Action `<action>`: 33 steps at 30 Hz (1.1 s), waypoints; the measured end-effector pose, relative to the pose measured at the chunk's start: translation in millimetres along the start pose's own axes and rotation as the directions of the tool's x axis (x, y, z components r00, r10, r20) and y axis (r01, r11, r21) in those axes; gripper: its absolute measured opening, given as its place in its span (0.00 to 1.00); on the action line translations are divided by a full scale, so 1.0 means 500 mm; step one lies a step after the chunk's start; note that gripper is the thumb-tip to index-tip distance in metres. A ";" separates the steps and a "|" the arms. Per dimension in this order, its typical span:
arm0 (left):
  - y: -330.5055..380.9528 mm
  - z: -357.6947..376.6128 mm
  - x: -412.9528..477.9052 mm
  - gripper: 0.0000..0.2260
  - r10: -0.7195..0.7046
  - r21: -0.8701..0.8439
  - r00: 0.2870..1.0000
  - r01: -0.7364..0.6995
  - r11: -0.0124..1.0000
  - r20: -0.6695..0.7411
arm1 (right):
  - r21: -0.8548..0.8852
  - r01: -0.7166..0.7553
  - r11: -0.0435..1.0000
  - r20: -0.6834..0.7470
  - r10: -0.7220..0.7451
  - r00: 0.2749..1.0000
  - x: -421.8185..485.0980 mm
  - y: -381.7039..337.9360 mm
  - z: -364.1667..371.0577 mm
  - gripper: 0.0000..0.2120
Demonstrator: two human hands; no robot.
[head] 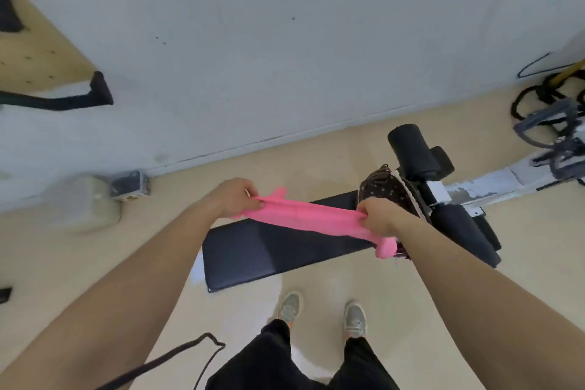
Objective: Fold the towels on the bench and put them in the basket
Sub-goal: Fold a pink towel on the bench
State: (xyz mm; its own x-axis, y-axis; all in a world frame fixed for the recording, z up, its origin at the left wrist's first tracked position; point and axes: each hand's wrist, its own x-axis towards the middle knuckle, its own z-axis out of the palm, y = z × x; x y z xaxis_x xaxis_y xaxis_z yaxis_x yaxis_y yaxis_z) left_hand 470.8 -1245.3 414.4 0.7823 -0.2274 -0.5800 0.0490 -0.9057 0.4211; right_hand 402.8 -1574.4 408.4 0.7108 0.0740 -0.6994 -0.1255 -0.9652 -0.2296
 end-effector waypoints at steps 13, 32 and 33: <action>-0.284 0.213 -0.120 0.09 -0.250 0.030 0.930 0.252 0.967 0.270 | -0.094 0.119 0.988 0.216 -0.097 0.972 0.078 -0.029 0.189 0.23; -0.539 0.448 0.413 0.13 -0.301 -0.099 0.863 0.286 0.953 -0.406 | -0.124 0.072 0.990 -0.263 -0.103 0.959 0.728 -0.037 0.372 0.22; -0.554 0.459 0.443 0.13 -0.295 -0.087 0.856 0.286 0.954 -0.425 | -0.132 0.070 0.989 -0.309 -0.109 0.945 0.766 -0.030 0.388 0.22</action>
State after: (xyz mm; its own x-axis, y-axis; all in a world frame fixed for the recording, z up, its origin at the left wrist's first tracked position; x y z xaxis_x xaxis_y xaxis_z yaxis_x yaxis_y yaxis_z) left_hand 488.0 -1127.0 9.3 0.9189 0.2247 -0.3243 0.3243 -0.8983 0.2964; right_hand 542.6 -1482.9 12.5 0.8993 0.0972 -0.4264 0.0177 -0.9823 -0.1866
